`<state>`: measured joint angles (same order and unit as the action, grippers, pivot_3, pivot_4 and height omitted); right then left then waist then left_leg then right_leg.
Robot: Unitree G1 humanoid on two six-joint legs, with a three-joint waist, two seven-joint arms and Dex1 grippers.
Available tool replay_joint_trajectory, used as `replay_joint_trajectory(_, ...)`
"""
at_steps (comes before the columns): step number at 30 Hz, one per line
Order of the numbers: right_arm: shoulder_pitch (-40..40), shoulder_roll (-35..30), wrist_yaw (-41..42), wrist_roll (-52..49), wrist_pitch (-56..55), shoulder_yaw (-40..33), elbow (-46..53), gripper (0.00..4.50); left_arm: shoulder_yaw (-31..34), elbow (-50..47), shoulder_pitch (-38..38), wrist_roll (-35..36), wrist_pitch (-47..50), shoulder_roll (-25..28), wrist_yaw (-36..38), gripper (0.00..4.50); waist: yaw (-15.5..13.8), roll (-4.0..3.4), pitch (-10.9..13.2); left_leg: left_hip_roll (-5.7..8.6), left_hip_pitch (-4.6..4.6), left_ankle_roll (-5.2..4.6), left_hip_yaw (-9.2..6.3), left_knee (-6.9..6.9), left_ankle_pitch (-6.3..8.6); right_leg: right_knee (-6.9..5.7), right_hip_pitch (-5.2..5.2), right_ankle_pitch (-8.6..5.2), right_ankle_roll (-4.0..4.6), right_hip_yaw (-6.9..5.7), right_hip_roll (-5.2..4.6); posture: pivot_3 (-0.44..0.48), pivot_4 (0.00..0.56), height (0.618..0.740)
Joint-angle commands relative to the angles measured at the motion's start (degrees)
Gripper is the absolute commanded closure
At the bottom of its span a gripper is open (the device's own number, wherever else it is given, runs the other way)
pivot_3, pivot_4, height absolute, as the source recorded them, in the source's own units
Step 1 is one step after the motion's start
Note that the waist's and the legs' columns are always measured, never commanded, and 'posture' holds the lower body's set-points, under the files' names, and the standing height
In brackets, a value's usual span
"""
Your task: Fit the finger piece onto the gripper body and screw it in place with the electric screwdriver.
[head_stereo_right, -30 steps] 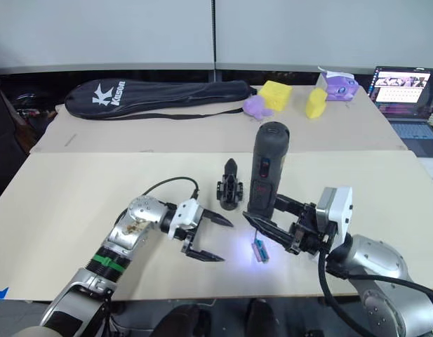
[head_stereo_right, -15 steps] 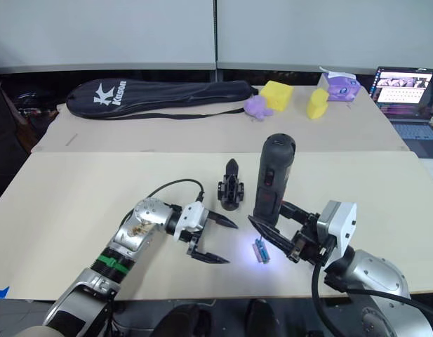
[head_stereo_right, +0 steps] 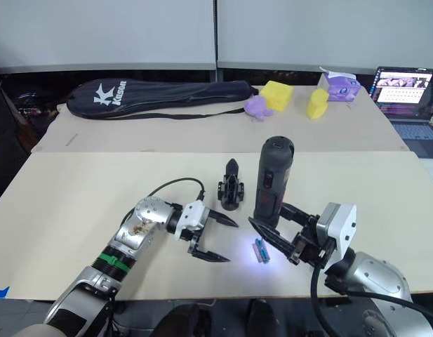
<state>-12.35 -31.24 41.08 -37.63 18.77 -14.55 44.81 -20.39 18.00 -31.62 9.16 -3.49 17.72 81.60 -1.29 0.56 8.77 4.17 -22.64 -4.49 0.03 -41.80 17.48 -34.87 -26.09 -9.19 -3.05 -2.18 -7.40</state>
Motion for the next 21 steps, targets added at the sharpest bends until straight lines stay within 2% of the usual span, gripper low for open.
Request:
replay_joint_trajectory(1,0.6,-0.3,0.2,-0.9,-2.8,-1.5,2.0,2.59,0.1,-0.6,-1.0,0.6,-0.9,-0.1,0.0,0.00,0.0,0.00,0.0,0.00,0.00,0.00,0.00,0.00,0.00,0.00,0.00,0.00,0.00,-0.01,0.00,0.000,0.150,0.723)
replay_joint_trajectory(21,-0.3,-0.7,0.5,-0.4,-2.7,-1.5,1.7,2.59,0.2,0.8,-1.9,0.5,-1.9,-0.4,-0.2,0.00,0.0,0.00,0.0,0.00,0.00,0.00,0.01,-0.01,0.00,-0.01,0.01,0.00,0.00,0.00,0.00,0.000,0.150,0.723)
